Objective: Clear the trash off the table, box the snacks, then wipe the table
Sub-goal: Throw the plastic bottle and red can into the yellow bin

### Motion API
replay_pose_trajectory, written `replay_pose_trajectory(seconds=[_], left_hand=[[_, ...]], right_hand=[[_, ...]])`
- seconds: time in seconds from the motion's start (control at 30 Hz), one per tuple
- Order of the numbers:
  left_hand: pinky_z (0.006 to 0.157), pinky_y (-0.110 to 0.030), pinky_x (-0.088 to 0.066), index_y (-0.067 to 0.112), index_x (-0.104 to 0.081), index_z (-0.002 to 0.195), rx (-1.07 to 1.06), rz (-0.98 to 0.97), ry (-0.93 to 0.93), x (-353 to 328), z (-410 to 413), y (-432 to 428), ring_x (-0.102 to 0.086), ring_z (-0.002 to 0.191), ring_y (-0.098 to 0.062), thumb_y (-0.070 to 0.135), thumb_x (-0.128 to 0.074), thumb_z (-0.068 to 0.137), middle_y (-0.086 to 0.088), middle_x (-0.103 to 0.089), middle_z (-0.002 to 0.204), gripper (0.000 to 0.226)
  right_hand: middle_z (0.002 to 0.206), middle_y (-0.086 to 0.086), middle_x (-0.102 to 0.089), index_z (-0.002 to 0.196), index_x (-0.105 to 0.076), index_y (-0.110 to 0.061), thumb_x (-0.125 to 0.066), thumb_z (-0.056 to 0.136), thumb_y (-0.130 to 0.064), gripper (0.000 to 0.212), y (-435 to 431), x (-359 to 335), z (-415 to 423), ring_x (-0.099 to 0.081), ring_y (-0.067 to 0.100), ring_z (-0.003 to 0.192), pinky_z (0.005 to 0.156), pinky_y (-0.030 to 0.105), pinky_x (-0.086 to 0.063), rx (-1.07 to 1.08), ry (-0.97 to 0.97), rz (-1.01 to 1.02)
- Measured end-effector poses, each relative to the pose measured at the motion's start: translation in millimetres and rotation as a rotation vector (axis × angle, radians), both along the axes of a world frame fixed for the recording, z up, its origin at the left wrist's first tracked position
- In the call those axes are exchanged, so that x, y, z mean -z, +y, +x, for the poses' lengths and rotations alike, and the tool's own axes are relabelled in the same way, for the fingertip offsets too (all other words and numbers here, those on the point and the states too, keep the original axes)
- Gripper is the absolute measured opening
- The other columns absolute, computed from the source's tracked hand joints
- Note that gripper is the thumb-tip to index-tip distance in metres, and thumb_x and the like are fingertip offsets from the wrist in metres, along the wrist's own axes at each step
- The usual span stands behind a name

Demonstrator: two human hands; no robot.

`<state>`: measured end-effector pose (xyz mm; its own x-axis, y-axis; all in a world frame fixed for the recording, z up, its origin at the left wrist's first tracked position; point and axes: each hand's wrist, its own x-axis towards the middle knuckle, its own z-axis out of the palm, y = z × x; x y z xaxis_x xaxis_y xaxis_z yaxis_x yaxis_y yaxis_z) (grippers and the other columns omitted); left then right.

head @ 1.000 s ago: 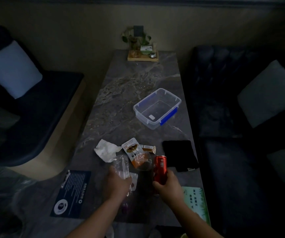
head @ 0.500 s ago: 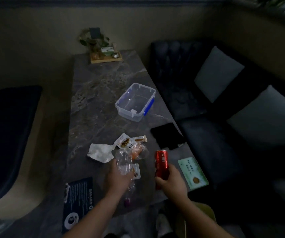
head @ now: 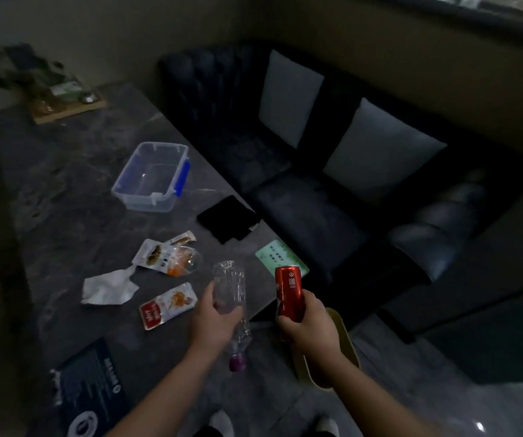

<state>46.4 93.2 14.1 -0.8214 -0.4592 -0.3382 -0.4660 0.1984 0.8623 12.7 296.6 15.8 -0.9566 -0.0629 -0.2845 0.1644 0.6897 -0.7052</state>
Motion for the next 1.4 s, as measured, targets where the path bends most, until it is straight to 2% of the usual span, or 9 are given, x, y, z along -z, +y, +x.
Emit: replay_pose_trajectory(seconds=[0.23, 0.37, 0.53, 0.63, 0.73, 0.87, 1.03, 1.27, 1.4], left_hand=[[0.084, -0.037, -0.053, 0.026, -0.035, 0.15, 0.139, -0.129, -0.044, 20, -4, 96, -0.061, 0.095, -0.012, 0.029, -0.083, 0.072, 0.002, -0.06, 0.109, 0.091], [0.092, -0.037, -0.051, 0.031, -0.035, 0.15, 0.206, -0.218, -0.11, 36, 1, 158, -0.059, 0.108, -0.014, 0.034, -0.08, 0.07, 0.007, -0.055, 0.125, 0.091], [0.09, -0.037, -0.053, 0.038, -0.035, 0.147, 0.293, -0.182, -0.167, 76, -4, 212, -0.062, 0.105, -0.014, 0.034, -0.077, 0.07, 0.006, -0.058, 0.122, 0.088], [0.094, -0.041, -0.053, 0.031, -0.032, 0.151, 0.277, -0.092, -0.26, 117, -14, 225, -0.062, 0.108, -0.014, 0.036, -0.077, 0.075, 0.002, -0.061, 0.124, 0.088], [0.079, -0.031, -0.053, 0.028, -0.037, 0.148, 0.255, -0.067, -0.326, 165, -25, 229, -0.062, 0.093, -0.006, 0.036, -0.077, 0.078, 0.013, -0.062, 0.105, 0.081], [0.079, -0.029, -0.045, 0.024, -0.04, 0.141, 0.278, -0.111, -0.406, 234, -43, 231, -0.064, 0.104, -0.023, 0.04, -0.077, 0.076, 0.001, -0.065, 0.117, 0.077], [0.07, -0.029, -0.042, 0.026, -0.049, 0.116, 0.264, -0.123, -0.5, 311, -71, 236, -0.059, 0.083, -0.019, 0.039, -0.073, 0.076, 0.0, -0.069, 0.106, 0.048], [0.084, -0.036, -0.051, 0.019, -0.061, 0.119, 0.383, -0.213, -0.53, 384, -101, 247, -0.064, 0.103, -0.03, 0.043, -0.07, 0.079, -0.01, -0.068, 0.114, 0.048], [0.084, -0.037, -0.051, 0.02, -0.059, 0.124, 0.491, -0.279, -0.568, 407, -113, 254, -0.063, 0.107, -0.031, 0.046, -0.068, 0.08, -0.011, -0.062, 0.123, 0.052]], right_hand=[[0.093, -0.025, -0.055, 0.125, -0.051, -0.04, -0.074, 0.071, -0.049, 0.059, 108, 18, 2, -0.055, -0.007, 0.078, 0.06, 0.016, -0.044, 0.05, -0.027, 0.008], [0.089, -0.022, -0.059, 0.112, -0.048, -0.051, -0.065, 0.063, -0.058, 0.052, 170, 43, -4, -0.06, -0.001, 0.078, 0.069, 0.033, -0.058, 0.038, -0.105, 0.021], [0.105, -0.01, -0.065, 0.126, -0.051, -0.032, -0.072, 0.069, -0.052, 0.064, 218, 83, -13, -0.068, 0.009, 0.086, 0.075, 0.038, -0.061, 0.0, -0.255, 0.05], [0.102, -0.008, -0.067, 0.129, -0.047, -0.032, -0.074, 0.076, -0.045, 0.061, 230, 117, -14, -0.072, 0.004, 0.067, 0.064, 0.03, -0.062, 0.006, -0.348, 0.055], [0.097, -0.014, -0.063, 0.136, -0.045, -0.031, -0.073, 0.08, -0.044, 0.064, 233, 155, -16, -0.065, -0.008, 0.061, 0.055, 0.015, -0.048, 0.011, -0.384, 0.105], [0.083, -0.013, -0.063, 0.139, -0.042, -0.029, -0.072, 0.083, -0.046, 0.065, 232, 216, -23, -0.066, -0.008, 0.06, 0.055, 0.018, -0.049, 0.039, -0.444, 0.125], [0.107, 0.004, -0.07, 0.146, -0.036, -0.022, -0.068, 0.087, -0.044, 0.071, 230, 300, -36, -0.072, 0.02, 0.087, 0.08, 0.046, -0.06, 0.043, -0.529, 0.171], [0.103, 0.001, -0.068, 0.144, -0.036, -0.021, -0.064, 0.093, -0.046, 0.064, 233, 381, -55, -0.068, 0.014, 0.079, 0.072, 0.036, -0.059, -0.015, -0.544, 0.243], [0.082, -0.008, -0.053, 0.137, -0.043, -0.022, -0.063, 0.092, -0.05, 0.057, 233, 411, -66, -0.054, 0.006, 0.07, 0.072, 0.033, -0.05, -0.051, -0.578, 0.329]])
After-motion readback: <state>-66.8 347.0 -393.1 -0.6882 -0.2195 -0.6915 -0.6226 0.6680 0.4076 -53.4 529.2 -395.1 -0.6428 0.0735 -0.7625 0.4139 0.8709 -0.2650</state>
